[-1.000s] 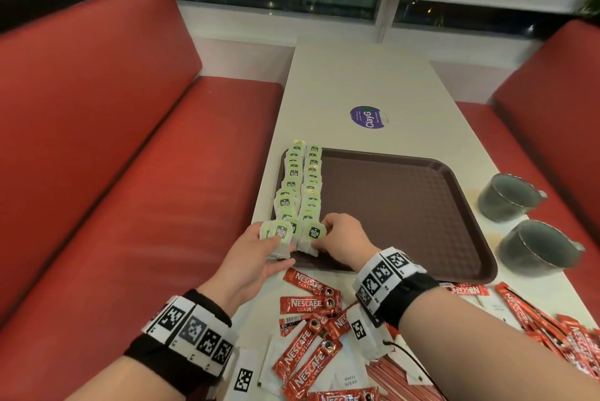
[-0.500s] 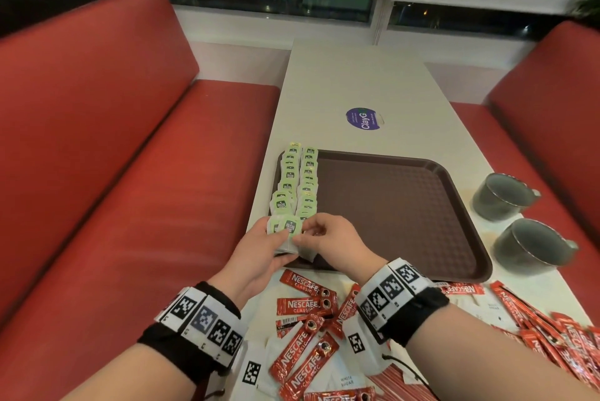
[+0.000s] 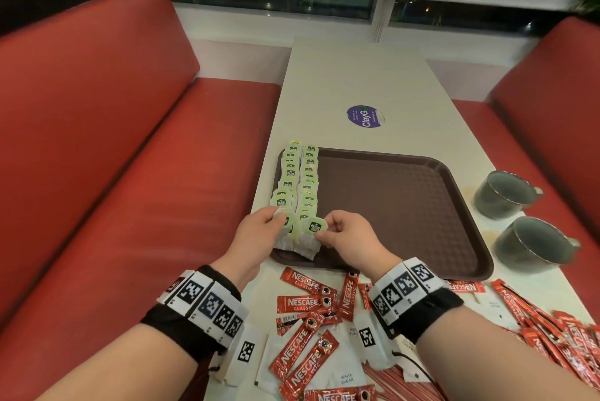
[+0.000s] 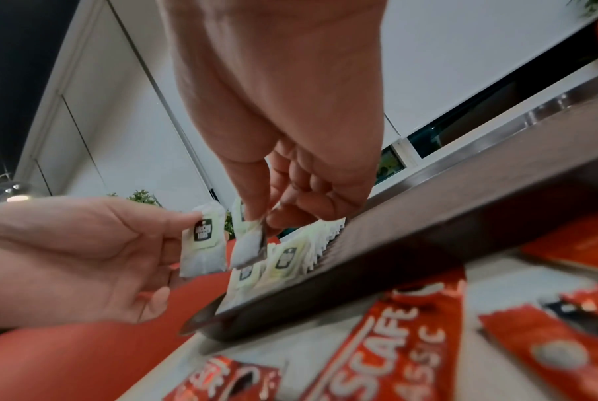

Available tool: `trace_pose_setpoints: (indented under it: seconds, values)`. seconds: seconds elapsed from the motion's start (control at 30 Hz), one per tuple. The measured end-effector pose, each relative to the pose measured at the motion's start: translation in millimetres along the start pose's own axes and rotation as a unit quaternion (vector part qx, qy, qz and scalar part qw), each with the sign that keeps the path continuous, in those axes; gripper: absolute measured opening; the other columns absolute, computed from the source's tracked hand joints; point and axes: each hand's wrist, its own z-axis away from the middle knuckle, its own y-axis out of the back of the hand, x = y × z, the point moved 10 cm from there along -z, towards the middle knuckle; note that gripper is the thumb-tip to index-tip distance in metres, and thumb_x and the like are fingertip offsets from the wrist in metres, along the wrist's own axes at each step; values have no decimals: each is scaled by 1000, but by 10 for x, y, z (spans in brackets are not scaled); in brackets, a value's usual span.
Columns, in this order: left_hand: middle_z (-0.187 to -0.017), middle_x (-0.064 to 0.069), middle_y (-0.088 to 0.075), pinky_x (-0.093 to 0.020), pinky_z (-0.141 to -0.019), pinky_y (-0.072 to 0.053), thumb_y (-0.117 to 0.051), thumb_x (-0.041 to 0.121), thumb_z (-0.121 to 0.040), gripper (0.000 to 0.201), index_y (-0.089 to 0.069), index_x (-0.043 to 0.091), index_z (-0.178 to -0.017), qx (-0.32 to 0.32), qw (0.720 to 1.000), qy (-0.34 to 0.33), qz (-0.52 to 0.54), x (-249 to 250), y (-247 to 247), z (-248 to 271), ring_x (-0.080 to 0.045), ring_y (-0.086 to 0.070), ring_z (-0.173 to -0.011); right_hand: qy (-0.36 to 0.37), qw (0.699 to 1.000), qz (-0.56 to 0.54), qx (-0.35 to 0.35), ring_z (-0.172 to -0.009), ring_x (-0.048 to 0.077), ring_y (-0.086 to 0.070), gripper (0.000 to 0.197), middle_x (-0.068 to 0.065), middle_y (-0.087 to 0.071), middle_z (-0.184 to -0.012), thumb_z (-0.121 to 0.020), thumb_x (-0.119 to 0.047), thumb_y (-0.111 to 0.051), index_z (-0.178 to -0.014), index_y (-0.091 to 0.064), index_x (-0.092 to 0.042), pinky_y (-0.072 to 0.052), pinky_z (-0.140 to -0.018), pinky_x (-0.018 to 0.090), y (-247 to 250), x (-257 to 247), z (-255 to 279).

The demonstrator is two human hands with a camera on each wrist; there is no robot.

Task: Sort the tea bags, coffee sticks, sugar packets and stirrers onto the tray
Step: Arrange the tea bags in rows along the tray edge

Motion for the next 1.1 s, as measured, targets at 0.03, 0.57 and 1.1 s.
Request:
trace_pose_setpoints:
  seconds: [0.03,0.57,1.1]
  values:
    - [-108,6,-67,-9,-70,-44,-46,13,-99,25,-66,14,-112,-4,1000,-2,-11,-8,-13,-14,-1,-59,-96,3,1000,16,-7,-69,15,-59,11,1,-65,-74,-85,-17,-70,-77,-62,-17,-50,-70,30,-22,4,6]
    - [-98,-7,-65,-26,-67,-41,-61,6,-83,24,-62,9,-107,-21,914,-28,-403,-33,-8,-172,-21,-56,-85,-45,992,118,-11,-90,14,-54,54,1,-55,-108,-80,-23,-74,-124,-43,-18,-37,-60,17,-102,59,-43]
    - [-88,-1,-53,-26,-57,-35,-72,25,-81,35,-46,15,-101,-50,877,-56,-475,-57,-134,-170,-18,-49,-77,-49,990,122,-53,-80,14,-59,46,-2,-59,-92,-72,-23,-81,-106,-49,-20,-42,-59,21,-235,71,-113]
